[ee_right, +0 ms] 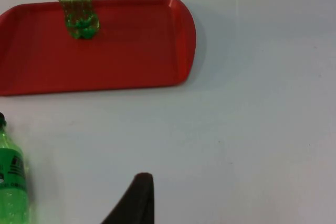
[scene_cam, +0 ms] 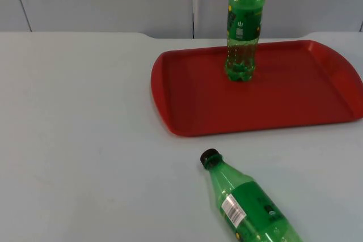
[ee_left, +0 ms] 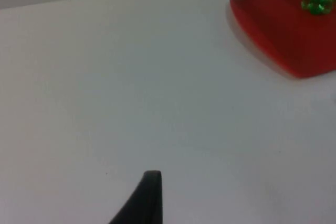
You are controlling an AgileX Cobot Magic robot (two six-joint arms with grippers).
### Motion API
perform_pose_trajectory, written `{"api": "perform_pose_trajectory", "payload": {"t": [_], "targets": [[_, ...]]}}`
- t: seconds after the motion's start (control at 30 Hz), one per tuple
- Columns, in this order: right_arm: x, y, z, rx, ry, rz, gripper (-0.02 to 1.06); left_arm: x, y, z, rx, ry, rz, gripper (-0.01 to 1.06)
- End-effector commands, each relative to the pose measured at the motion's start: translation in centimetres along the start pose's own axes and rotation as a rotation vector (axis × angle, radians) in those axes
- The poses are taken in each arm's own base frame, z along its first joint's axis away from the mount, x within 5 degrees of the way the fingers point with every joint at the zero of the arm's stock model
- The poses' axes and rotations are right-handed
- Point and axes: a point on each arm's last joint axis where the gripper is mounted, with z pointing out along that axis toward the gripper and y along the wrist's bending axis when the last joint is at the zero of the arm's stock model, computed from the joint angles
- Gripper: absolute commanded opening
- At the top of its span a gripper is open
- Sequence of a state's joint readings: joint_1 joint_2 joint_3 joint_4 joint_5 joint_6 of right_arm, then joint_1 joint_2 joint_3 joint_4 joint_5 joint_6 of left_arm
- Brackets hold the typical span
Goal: Place the bottle upright on the tray.
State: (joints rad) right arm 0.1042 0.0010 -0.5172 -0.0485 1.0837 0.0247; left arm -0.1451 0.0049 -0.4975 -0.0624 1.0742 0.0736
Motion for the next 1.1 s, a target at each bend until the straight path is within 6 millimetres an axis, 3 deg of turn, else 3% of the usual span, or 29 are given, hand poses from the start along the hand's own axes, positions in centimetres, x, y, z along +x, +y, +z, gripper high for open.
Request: {"api": "perform_pose_trajectory", "payload": {"t": [0.0,1.07], "targets": [[-0.05,0.03,0.01,-0.003,-0.008,-0.003,1.05,0.10,-0.04,0.00,0.009,-0.002,-0.003,1.05],[-0.04,0.18,0.01,-0.020,-0.008,0.002,1.05,0.10,-0.04,0.00,0.009,-0.002,-0.003,1.05]]}}
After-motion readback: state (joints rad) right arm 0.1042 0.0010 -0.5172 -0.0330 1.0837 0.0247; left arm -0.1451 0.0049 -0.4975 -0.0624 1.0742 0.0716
